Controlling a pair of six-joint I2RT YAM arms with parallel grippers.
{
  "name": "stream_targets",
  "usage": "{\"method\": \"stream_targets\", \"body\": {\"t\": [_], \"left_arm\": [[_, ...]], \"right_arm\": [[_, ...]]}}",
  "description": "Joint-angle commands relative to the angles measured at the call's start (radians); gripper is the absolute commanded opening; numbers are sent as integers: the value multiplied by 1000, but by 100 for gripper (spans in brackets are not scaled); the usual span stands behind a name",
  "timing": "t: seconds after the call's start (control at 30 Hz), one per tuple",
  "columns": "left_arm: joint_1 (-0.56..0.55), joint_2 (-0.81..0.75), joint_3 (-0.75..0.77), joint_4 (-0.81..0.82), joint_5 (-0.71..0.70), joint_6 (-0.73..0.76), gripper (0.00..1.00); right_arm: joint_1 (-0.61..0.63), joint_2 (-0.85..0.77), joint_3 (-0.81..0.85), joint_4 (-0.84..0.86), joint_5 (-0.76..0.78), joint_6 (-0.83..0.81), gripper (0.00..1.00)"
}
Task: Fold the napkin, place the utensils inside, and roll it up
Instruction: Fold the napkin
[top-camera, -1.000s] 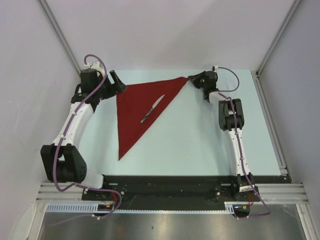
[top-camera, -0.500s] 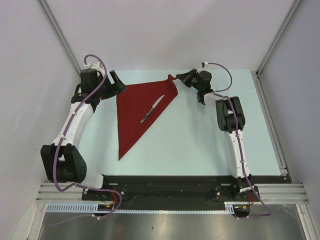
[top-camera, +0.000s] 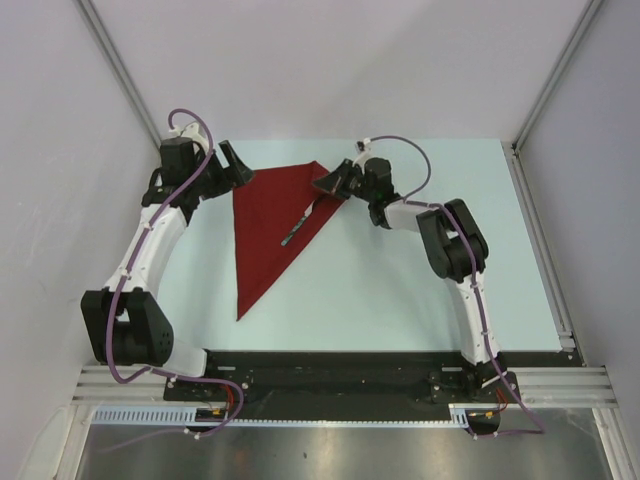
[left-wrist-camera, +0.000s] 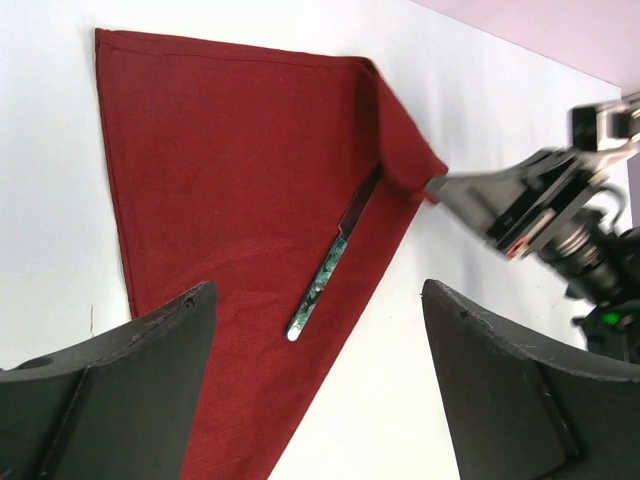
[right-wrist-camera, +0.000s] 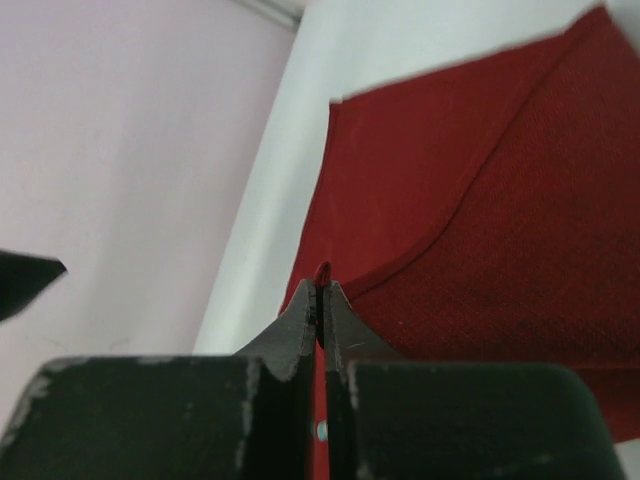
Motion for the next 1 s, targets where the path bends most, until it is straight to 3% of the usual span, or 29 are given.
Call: {"method": "stream_targets", "body": {"t": [0.0, 0.77, 0.8, 0.93, 0.97], "left_arm": [[15, -43, 22, 25, 33, -15, 88], [21, -42, 17, 34, 64, -32, 88], [21, -42, 16, 35, 64, -30, 88], [21, -40, 19, 34, 62, -30, 88], [21, -40, 19, 34, 64, -30, 88]], "right_arm": [[63, -85, -75, 20, -26, -41, 0], [238, -73, -230, 112, -12, 37, 0], [236, -70, -230, 109, -12, 34, 2], [241, -77, -233, 100, -34, 13, 42], [245, -92, -233, 92, -40, -1, 46]]}}
